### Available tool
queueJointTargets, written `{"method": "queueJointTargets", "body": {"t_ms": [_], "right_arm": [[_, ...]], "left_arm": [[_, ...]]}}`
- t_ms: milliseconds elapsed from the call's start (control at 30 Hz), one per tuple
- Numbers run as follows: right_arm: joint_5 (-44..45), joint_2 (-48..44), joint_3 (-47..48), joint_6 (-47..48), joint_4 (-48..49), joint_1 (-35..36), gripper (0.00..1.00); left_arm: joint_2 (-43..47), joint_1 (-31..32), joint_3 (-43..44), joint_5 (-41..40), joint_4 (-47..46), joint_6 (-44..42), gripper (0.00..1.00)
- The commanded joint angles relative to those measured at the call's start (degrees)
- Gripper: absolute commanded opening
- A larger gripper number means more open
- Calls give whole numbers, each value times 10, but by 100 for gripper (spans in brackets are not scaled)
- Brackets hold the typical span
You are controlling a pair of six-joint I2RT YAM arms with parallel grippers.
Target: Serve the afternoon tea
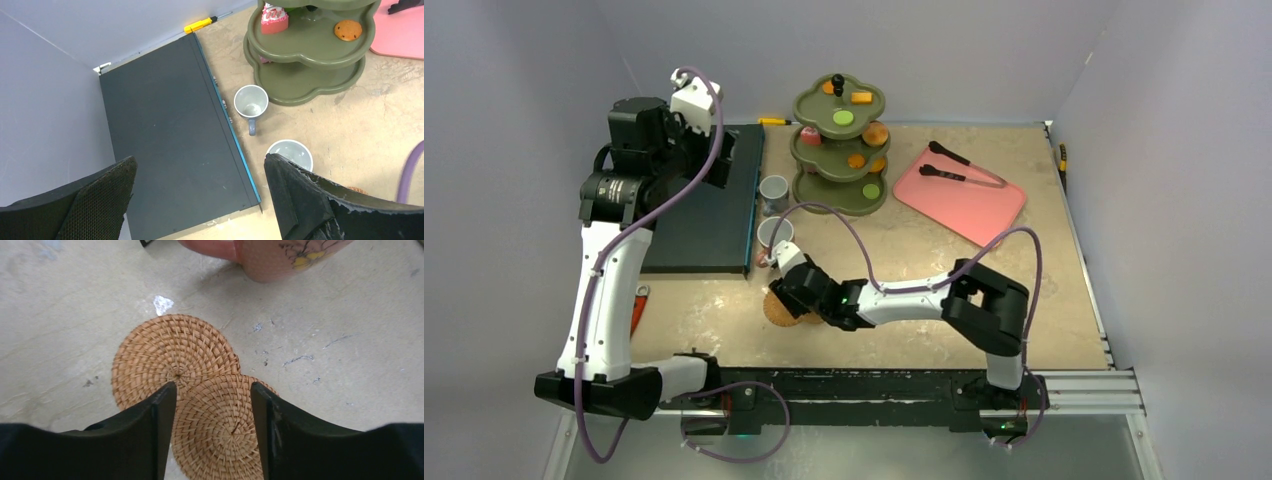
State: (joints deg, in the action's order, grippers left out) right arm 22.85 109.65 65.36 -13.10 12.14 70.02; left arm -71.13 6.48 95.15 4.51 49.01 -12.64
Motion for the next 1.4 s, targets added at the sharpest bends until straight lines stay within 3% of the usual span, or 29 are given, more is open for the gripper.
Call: {"method": "queueJointTargets", "body": {"t_ms": [0,167,400,567,833,1133,1367], "right_arm": [[-6,-71,-8,0,10,4,63],[-7,-109,-36,-11,5,0,61],[-59,-67,-51,-97,6,6,46],[-72,-71,-82,-149,5,1,40],[-123,-105,-156,-193,12,-82,33],[-98,-137,-186,-160,-4,-140,31],[-65,-133,-149,-106,-14,-149,32]], "left_arm": [[14,-5,-5,10,-4,-1,99],[17,-4,-2,17,-3,-1,99],[14,-4,-11,27,-10,-1,99],[10,-4,-11,33,-13,1,99],[12,-4,-22,34,-19,-1,99],[15,-5,-29,35,-20,-9,99],[20,-4,-44,43,-20,-8,99]]}}
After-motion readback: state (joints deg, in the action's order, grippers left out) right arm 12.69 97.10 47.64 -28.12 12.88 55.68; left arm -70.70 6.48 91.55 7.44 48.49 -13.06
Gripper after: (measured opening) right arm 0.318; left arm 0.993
